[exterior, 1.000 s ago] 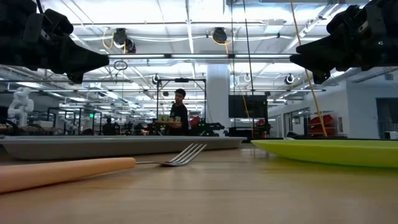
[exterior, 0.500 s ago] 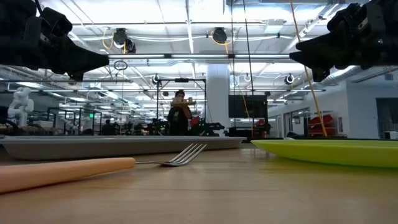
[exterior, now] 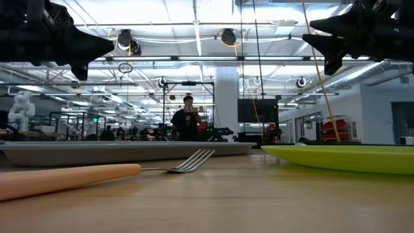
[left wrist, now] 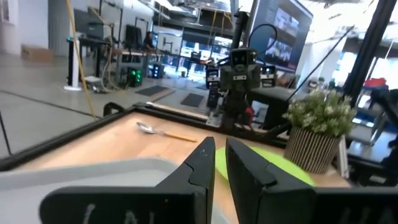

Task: Pick and place plate/cup/fork/spoon on tray
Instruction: Put the green plate on the gray serving tray

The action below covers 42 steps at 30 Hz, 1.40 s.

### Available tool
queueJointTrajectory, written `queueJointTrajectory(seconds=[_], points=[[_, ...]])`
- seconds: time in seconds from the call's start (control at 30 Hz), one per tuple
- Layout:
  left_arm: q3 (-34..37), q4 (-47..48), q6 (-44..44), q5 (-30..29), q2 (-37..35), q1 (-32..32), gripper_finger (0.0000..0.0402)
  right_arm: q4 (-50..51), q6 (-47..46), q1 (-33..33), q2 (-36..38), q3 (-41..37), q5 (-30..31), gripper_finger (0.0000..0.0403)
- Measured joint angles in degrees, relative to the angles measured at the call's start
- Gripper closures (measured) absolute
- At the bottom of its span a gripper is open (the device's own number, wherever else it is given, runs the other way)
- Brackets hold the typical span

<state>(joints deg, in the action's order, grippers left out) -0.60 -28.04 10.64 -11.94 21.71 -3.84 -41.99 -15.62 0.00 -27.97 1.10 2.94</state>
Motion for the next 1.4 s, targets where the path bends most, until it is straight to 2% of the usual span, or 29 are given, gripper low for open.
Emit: queueJointTrajectory(seconds=[0.1,0.33,0.43,0.53,0.63,0.77,0.87,0.97,1.07,1.2,1.3,1.4], points=[[0.0,-0.85,0.36,0.0,0.0,0.01,0.036,-3.77,-0.94,0.01,0.0,0.0,0.0,0.0261],[0.0,-1.92,1.87,0.44,0.0,-0.06,0.036,-19.4,-1.35,-0.01,0.09,1.33,2.36,0.0261],[0.0,-3.0,0.46,1.11,0.0,-0.06,0.036,-14.62,1.57,0.14,-0.24,3.43,-0.06,0.0261],[-0.62,-2.55,0.49,6.65,0.02,-0.06,0.036,-7.81,-0.69,0.13,-1.54,4.15,1.97,0.0261],[-4.24,4.91,0.07,9.32,0.07,-0.03,0.036,-5.29,-5.45,0.08,-4.11,4.15,3.32,0.0261],[-12.24,22.48,-1.88,4.89,2.18,0.05,0.036,-5.38,-7.98,0.14,-6.82,4.22,1.46,0.0261],[-15.71,26.74,-2.1,2.48,4.86,0.09,0.036,-1.1,-9.87,0.35,-9.29,4.31,1.29,0.0261],[-16.87,24.66,-4.4,2.44,7.28,0.07,0.036,1.56,-10.16,0.47,-11.85,4.28,1.46,0.0261],[-17.3,20.93,-7.53,2.45,9.78,0.15,0.036,-1.88,-7.95,0.47,-14.27,4.31,1.3,0.0261],[-17.35,15.41,-8.87,2.42,14.85,0.98,0.036,-9.3,-1.4,0.5,-17.66,4.33,-3.12,0.0261],[-17.33,11.35,-8.85,2.75,18.09,0.94,0.036,-17.2,3.27,0.27,-19.06,4.33,-2.47,0.0261],[-17.33,7.65,-9.94,5.64,19.42,0.84,0.036,-22.57,2.31,-0.8,-18.88,6.31,-1.54,0.0261]])
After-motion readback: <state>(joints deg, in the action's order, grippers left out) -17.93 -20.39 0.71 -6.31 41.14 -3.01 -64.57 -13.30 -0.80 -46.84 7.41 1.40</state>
